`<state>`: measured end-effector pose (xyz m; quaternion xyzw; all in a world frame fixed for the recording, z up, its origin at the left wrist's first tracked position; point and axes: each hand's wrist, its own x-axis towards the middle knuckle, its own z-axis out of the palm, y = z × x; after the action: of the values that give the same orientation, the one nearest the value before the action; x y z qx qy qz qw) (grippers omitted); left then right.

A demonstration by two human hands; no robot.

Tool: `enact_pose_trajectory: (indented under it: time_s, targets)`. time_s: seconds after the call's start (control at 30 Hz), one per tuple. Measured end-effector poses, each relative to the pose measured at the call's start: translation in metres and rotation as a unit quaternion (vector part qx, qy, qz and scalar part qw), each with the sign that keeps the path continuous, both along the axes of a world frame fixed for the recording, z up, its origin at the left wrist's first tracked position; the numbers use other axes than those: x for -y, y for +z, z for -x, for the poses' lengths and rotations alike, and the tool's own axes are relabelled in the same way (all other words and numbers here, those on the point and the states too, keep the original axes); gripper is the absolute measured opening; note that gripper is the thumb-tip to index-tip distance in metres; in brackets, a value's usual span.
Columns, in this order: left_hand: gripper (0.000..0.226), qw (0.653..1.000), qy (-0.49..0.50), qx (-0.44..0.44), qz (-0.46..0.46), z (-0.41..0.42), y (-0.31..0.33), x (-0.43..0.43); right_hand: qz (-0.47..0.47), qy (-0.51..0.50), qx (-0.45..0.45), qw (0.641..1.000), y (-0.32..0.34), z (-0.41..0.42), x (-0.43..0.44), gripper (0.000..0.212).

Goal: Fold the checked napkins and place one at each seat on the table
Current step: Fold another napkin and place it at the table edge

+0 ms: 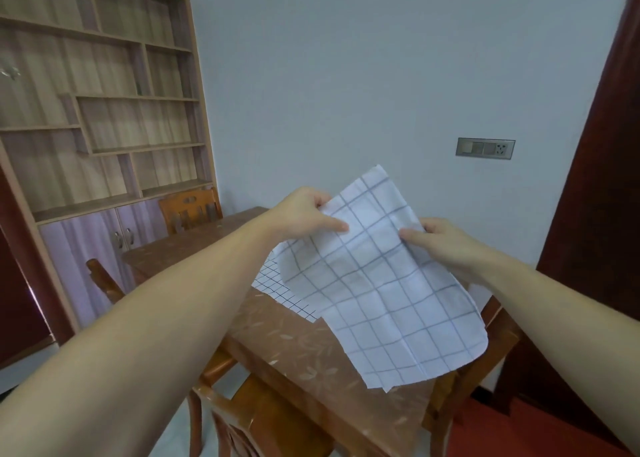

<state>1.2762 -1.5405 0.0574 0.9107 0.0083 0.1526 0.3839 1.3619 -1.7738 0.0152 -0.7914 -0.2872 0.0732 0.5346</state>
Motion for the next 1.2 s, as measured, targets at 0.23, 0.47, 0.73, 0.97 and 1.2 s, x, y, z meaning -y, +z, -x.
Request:
enact_pose_trajectory:
  time_s: [0.23,0.47,0.73,0.97,1.2]
  targets:
    - [0.019,0.999,-0.014,-0.03,0.032,0.005,0.0,0.004,0.002,0.002,0.002,1.0,0.001,0.005,0.004,0.011]
    - [0.015,0.996,0.036,0.007,0.077,0.002,0.005,-0.002,0.193,-0.001,0.05,0.98,-0.007,0.008,0.016,0.013]
    - [0.089,0.968,0.041,0.094,-0.228,0.0,-0.002,0.014,0.301,-0.016,0.138,0.944,0.001,0.005,0.014,0.031]
    - [0.012,0.929,-0.053,0.002,-0.365,-0.015,-0.009,0.067,0.363,0.011,0.236,0.901,0.016,0.014,-0.004,0.047]
    - [0.019,0.955,-0.047,-0.027,-0.292,-0.025,-0.031,0.022,0.249,-0.044,0.197,0.947,0.014,-0.002,0.045,0.022]
